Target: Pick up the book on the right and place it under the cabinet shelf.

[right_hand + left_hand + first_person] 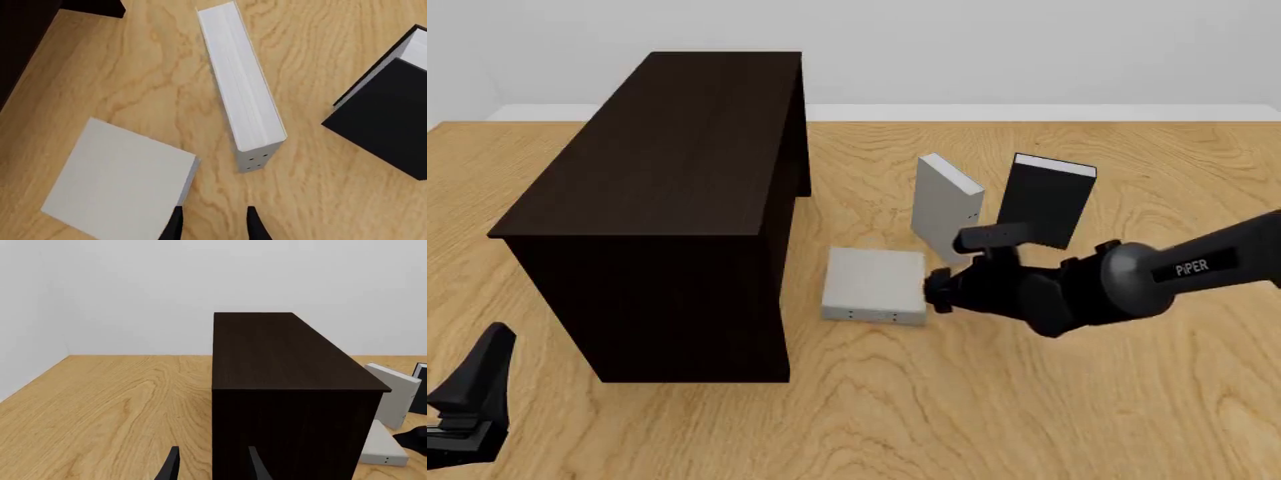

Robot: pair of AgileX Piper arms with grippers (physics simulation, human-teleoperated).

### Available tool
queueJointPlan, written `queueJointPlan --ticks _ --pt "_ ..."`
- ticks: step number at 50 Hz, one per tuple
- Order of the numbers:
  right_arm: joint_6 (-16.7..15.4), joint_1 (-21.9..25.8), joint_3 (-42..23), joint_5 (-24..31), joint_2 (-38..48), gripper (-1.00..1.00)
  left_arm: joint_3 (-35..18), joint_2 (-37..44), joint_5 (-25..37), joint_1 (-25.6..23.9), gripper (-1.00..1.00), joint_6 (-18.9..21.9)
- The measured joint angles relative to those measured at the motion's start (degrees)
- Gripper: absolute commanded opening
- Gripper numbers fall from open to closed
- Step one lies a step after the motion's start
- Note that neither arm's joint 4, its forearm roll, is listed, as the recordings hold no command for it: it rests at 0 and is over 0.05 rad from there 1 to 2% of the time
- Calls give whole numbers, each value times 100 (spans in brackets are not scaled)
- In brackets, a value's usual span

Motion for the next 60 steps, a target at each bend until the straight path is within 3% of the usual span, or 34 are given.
queueJointPlan --ticks 5,36,60 --pt "-149 63 -147 37 116 100 1 -1 -1 0 100 1" --pt "-144 791 -1292 430 736 100 3 -4 -1 1 100 2" --pt "-335 1095 -2146 779 1059 100 3 -4 -1 0 100 3"
